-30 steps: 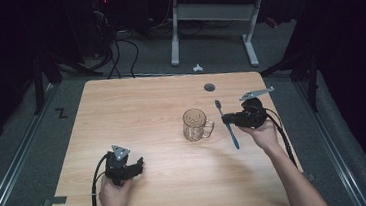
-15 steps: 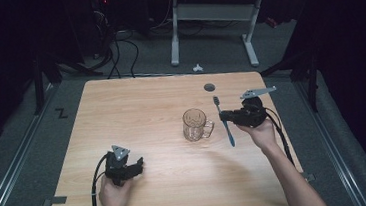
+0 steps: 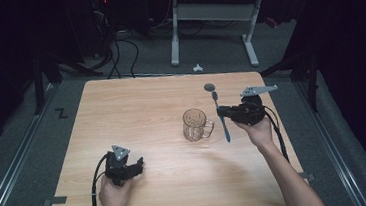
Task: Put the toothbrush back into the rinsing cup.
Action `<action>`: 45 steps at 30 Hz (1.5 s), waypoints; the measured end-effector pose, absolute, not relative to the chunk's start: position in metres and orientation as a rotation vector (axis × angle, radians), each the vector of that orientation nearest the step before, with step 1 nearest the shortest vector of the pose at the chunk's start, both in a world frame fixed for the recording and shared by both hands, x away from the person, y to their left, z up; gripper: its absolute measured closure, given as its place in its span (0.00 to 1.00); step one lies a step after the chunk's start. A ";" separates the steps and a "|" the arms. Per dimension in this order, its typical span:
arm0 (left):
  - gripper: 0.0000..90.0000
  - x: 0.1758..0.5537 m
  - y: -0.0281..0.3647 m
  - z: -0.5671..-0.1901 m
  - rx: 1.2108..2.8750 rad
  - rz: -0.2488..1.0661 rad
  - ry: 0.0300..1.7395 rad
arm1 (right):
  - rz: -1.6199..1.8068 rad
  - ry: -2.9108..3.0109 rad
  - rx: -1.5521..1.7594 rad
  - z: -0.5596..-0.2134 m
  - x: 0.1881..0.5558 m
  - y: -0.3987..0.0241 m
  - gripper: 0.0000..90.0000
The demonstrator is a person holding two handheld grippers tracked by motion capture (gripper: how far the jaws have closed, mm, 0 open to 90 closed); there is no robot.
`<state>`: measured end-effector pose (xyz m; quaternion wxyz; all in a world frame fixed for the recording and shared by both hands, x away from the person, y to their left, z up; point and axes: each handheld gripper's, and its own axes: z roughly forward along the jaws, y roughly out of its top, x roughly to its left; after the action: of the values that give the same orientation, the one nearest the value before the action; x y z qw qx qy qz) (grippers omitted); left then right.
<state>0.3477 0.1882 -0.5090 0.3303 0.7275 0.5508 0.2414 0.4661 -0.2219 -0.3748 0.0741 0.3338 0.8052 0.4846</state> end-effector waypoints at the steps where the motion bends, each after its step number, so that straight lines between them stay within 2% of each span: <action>1: 0.29 0.348 0.188 -0.509 1.902 0.631 1.441 | 1.453 2.417 0.998 -0.374 0.466 -0.221 0.89; 29: 0.29 0.348 0.188 -0.509 1.903 0.630 1.441 | 1.494 2.362 0.944 -0.355 0.473 -0.205 0.89; 45: 0.29 0.348 0.188 -0.509 1.902 0.631 1.440 | 1.508 2.326 0.942 -0.351 0.490 -0.189 0.89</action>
<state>0.3477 0.1883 -0.5090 0.3305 0.7274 0.5509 0.2412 0.4899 -0.1886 -0.3513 0.1066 0.3200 0.7898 0.5123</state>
